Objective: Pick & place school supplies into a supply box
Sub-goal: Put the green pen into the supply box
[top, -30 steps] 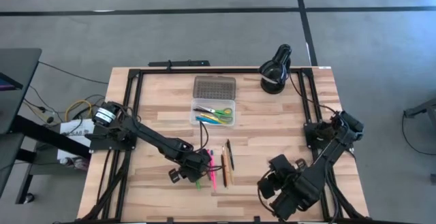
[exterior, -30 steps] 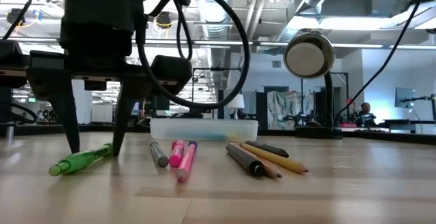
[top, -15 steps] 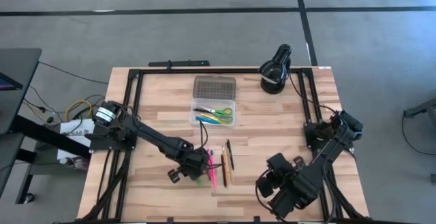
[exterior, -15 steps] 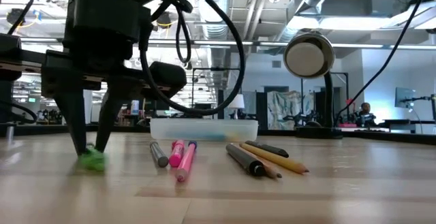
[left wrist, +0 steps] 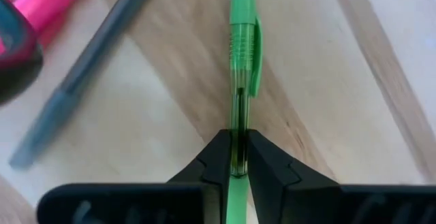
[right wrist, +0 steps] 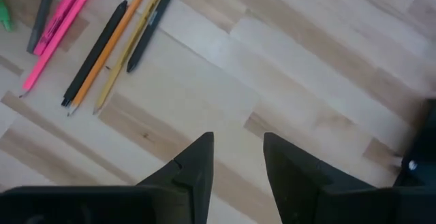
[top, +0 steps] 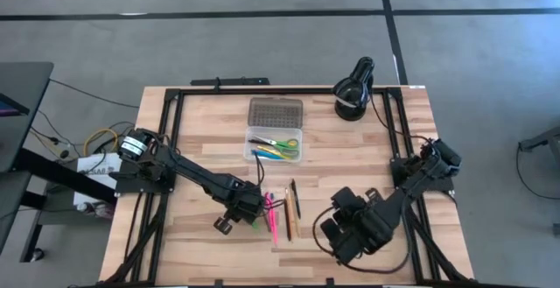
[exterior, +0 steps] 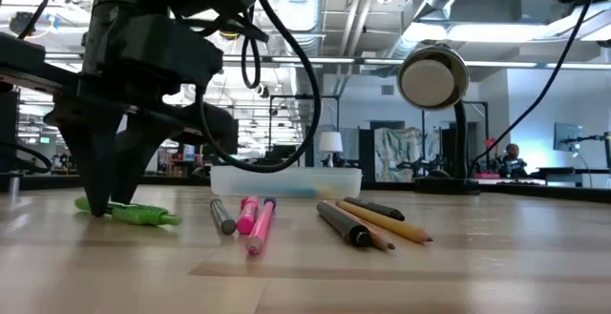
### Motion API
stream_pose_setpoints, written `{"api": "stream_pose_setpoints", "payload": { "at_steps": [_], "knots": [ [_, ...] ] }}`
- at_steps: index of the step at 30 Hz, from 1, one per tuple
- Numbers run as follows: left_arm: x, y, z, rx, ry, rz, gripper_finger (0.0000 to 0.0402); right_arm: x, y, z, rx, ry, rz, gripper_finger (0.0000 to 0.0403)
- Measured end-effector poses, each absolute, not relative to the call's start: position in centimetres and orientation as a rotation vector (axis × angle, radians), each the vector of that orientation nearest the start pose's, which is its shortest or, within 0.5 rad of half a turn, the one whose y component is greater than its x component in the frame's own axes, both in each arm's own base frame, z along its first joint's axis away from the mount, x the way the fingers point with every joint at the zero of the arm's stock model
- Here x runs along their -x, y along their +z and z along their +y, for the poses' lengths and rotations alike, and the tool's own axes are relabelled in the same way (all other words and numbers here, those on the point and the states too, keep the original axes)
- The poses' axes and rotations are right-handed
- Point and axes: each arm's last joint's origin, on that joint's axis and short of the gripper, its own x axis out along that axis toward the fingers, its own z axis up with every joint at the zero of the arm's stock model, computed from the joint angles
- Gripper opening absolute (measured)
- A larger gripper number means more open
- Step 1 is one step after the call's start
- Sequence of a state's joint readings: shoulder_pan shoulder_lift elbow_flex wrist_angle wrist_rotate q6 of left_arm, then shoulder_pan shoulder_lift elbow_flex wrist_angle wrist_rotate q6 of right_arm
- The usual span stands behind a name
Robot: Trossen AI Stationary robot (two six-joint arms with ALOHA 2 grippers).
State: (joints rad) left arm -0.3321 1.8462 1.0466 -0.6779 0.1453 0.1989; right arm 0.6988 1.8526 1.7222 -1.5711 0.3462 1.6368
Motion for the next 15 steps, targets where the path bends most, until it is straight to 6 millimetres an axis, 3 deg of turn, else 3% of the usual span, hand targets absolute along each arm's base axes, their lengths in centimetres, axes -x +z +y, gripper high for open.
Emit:
{"api": "stream_pose_setpoints", "payload": {
  "at_steps": [8,15],
  "knots": [
    [-29.1,12.8,-10.4,-0.134,-0.282,1.542,0.0036,-27.5,29.1,18.6,-0.430,-0.878,1.182,0.0122],
    [-29.1,12.8,-10.3,-0.076,-0.228,1.559,0.0046,-28.3,29.1,17.3,-0.380,-0.856,1.215,0.0122]
  ]
}}
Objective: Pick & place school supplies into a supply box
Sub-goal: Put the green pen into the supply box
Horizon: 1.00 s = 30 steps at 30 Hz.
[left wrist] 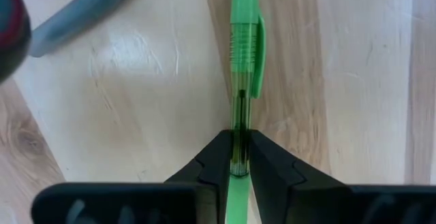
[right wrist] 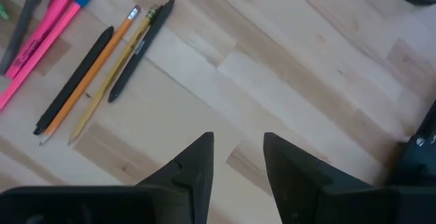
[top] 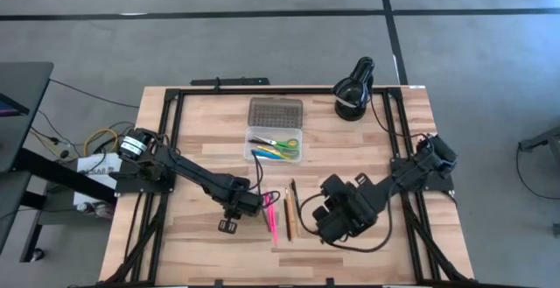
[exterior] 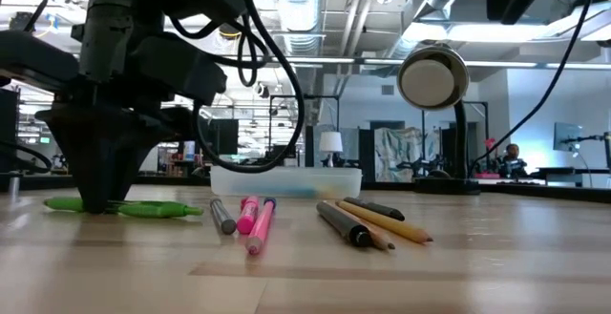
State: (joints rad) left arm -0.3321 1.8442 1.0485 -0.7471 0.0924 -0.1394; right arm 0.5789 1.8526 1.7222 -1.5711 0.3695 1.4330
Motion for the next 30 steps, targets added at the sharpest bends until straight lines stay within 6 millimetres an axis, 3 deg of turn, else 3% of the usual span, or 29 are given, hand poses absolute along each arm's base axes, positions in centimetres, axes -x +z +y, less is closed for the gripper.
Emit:
{"api": "stream_pose_setpoints", "payload": {
  "at_steps": [30],
  "knots": [
    [-29.7,14.1,-10.4,-0.091,-0.213,1.402,0.0118,-29.1,29.1,15.9,-0.329,-0.850,1.220,0.0122]
  ]
}}
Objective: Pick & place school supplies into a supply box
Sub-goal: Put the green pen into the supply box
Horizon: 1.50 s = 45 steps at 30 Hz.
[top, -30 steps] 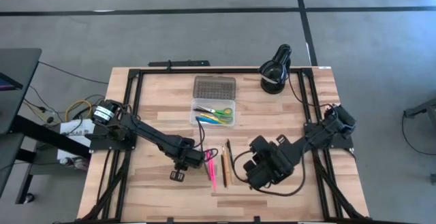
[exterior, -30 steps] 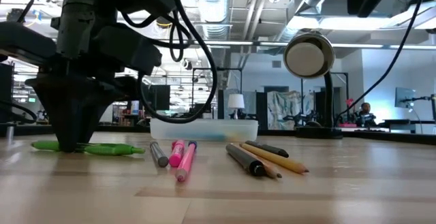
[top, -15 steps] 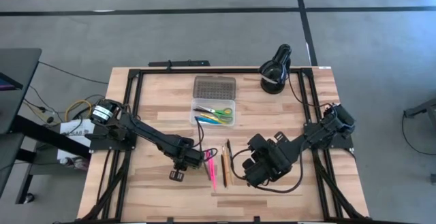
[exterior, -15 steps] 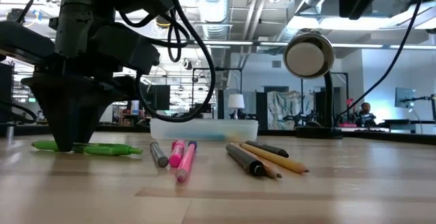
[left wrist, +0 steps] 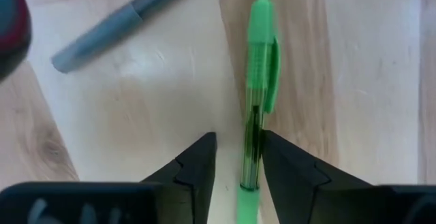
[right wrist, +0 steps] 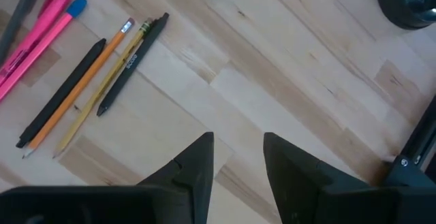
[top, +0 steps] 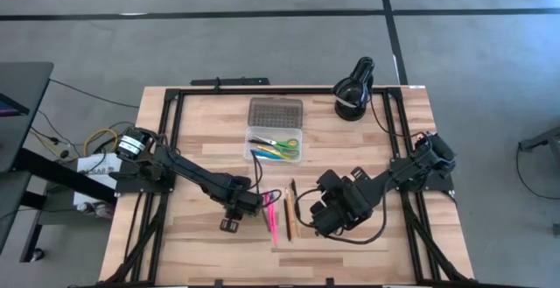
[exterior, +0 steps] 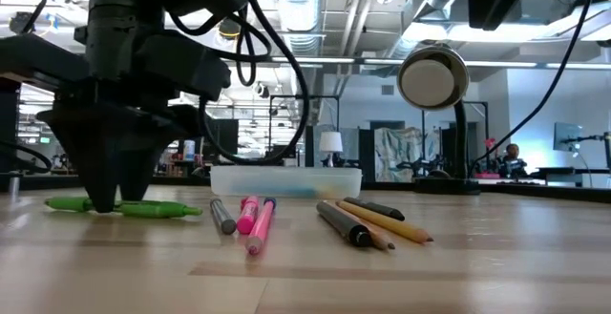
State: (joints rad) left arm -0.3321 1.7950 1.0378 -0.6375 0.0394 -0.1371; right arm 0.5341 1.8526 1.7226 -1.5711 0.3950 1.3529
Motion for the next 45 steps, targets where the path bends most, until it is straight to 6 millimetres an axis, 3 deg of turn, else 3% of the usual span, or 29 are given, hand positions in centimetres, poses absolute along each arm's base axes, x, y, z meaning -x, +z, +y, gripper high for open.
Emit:
{"api": "stream_pose_setpoints", "payload": {
  "at_steps": [11,24,33,38,45],
  "knots": [
    [-30.0,13.8,-10.4,-0.119,-0.209,1.400,0.0098,-29.1,29.1,15.9,-0.328,-0.849,1.221,0.0122],
    [-29.7,13.6,-10.0,-0.126,-0.137,1.441,0.0015,-29.1,29.1,16.0,-0.328,-0.847,1.221,0.0122],
    [-29.4,13.7,-9.8,-0.136,-0.124,1.464,0.0023,-28.9,29.1,16.3,-0.324,-0.838,1.224,0.0122],
    [-28.2,14.7,-9.0,-0.223,-0.092,1.522,0.0014,-28.9,29.1,16.4,-0.322,-0.836,1.225,0.0122],
    [-27.3,18.0,-6.8,-0.238,-0.027,1.474,0.0016,-28.9,29.1,16.3,-0.312,-0.829,1.229,0.0122]
  ]
}}
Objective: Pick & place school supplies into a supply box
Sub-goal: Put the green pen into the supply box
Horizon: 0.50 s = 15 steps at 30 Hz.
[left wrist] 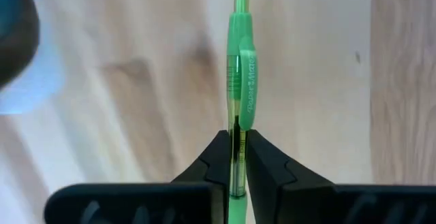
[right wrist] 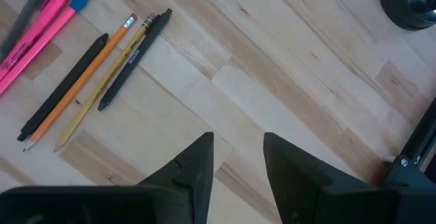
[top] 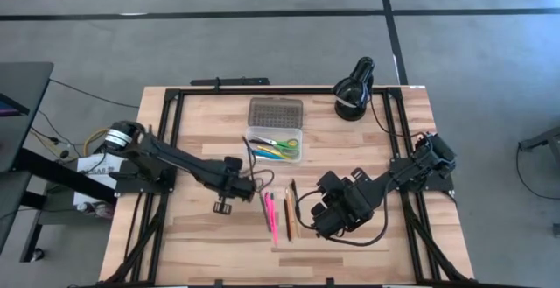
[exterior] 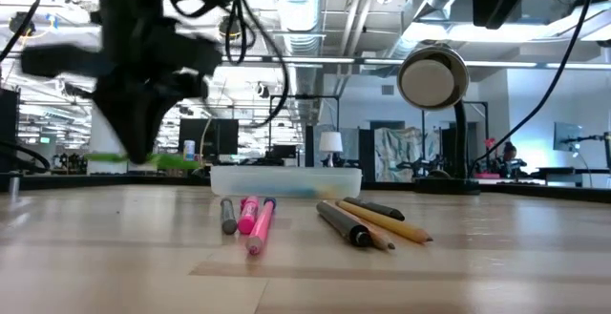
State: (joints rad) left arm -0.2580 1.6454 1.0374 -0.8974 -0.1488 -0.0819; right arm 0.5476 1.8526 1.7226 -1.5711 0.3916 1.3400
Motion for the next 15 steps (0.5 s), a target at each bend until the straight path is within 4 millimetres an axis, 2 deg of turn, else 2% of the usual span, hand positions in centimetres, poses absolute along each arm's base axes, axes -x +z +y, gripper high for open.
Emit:
{"api": "stream_pose_setpoints", "payload": {
  "at_steps": [8,15],
  "knots": [
    [-27.5,21.8,-2.2,-0.118,0.106,1.272,0.0014,-29.0,29.1,16.1,-0.311,-0.832,1.228,0.0122],
    [-29.3,22.3,2.5,0.005,0.169,1.093,0.0015,-29.0,29.1,16.1,-0.311,-0.832,1.228,0.0122]
  ]
}}
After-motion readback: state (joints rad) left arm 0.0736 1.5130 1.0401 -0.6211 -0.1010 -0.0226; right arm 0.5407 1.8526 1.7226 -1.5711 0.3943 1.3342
